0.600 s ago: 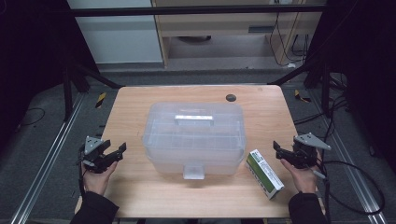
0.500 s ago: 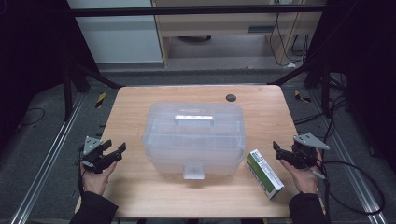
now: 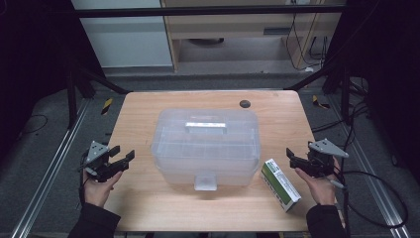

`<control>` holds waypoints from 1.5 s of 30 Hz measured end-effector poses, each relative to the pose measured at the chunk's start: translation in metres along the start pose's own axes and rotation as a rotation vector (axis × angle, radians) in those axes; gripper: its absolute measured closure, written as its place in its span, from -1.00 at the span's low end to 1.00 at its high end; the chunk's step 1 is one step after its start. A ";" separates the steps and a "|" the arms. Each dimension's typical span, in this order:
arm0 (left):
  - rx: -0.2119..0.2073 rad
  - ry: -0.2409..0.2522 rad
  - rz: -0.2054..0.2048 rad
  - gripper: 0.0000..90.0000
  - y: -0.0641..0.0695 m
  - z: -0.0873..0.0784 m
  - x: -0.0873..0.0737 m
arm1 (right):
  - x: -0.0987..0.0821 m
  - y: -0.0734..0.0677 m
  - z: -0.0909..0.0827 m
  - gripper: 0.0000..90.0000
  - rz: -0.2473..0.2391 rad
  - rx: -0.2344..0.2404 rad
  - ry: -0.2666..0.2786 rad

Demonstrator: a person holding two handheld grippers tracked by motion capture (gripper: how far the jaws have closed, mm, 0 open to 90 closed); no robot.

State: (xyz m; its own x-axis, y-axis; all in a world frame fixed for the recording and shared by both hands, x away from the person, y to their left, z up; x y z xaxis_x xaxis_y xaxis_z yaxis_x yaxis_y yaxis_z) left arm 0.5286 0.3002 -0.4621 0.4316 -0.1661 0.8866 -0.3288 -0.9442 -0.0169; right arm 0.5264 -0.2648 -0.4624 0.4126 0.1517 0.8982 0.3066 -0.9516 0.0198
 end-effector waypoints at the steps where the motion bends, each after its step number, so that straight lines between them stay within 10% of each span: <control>1: -0.004 0.000 0.005 -0.19 0.000 0.000 0.002 | 0.002 -0.001 -0.001 -0.55 -0.005 0.002 0.004; 13: -0.009 -0.033 0.026 -0.27 -0.007 -0.007 0.016 | 0.006 -0.005 -0.003 -0.56 -0.020 0.040 -0.030; 45: -0.033 0.003 0.263 -0.21 0.017 -0.030 0.118 | 0.009 -0.011 -0.005 -0.53 -0.070 0.077 -0.055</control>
State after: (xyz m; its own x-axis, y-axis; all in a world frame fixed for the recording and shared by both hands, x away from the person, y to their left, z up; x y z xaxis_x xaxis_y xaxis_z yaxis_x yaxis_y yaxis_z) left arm 0.5484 0.2733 -0.3440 0.3252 -0.4042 0.8549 -0.4565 -0.8589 -0.2324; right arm 0.5221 -0.2539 -0.4527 0.4337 0.2331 0.8704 0.4001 -0.9153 0.0458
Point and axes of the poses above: each handheld gripper's, and its own axes: z roughly forward along the jaws, x roughly out of its top, y roughly to its right, the point moved 8 cm from there along z, roughly forward along the jaws, and after that the axes turned 3 degrees about x, right-handed, at the moved point
